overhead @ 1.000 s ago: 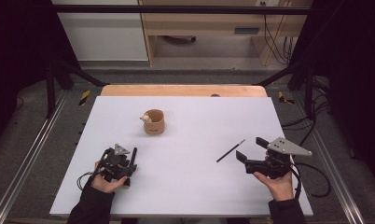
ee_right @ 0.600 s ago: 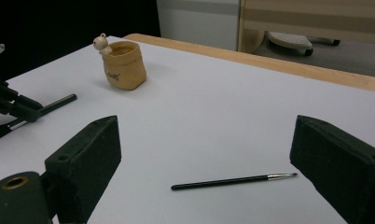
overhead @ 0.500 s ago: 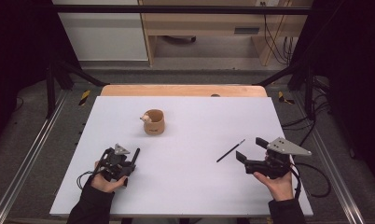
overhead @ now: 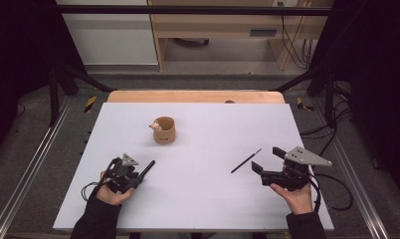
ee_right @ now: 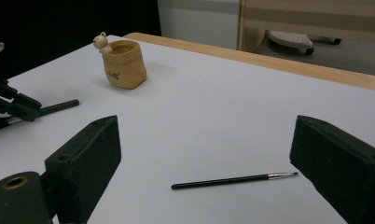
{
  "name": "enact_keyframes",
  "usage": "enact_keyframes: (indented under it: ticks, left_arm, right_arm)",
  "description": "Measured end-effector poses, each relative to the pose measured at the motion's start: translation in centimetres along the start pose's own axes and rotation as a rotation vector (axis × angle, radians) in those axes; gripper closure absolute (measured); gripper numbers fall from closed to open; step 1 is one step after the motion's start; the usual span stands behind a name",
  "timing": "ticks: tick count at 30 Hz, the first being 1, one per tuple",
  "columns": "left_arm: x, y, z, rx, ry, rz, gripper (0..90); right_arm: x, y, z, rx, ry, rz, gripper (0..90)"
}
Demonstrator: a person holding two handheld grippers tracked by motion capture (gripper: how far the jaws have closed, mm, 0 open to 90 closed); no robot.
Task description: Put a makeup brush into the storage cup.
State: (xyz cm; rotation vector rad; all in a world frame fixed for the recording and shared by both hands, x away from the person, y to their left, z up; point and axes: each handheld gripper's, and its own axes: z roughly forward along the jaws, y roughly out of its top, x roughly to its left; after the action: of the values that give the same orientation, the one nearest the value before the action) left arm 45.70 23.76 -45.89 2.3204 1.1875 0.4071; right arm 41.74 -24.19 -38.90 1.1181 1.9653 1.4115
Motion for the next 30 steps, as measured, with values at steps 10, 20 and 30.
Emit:
enact_keyframes:
  ticks: [10,20,30]
  left_arm:
    - [0.5,1.5,-2.1,-0.039,-0.04,0.033,46.4]
    - [1.0,2.9,-0.7,0.127,-0.054,0.102,40.2]
    - [0.7,3.1,0.6,0.199,-0.078,0.123,55.1]
  right_arm:
    - [0.0,0.1,-0.1,0.002,-0.002,0.0,9.1]
    - [-0.1,0.0,-0.1,0.013,-0.014,-0.005,8.9]
    - [-0.2,0.1,-0.4,0.004,-0.015,0.0,8.8]
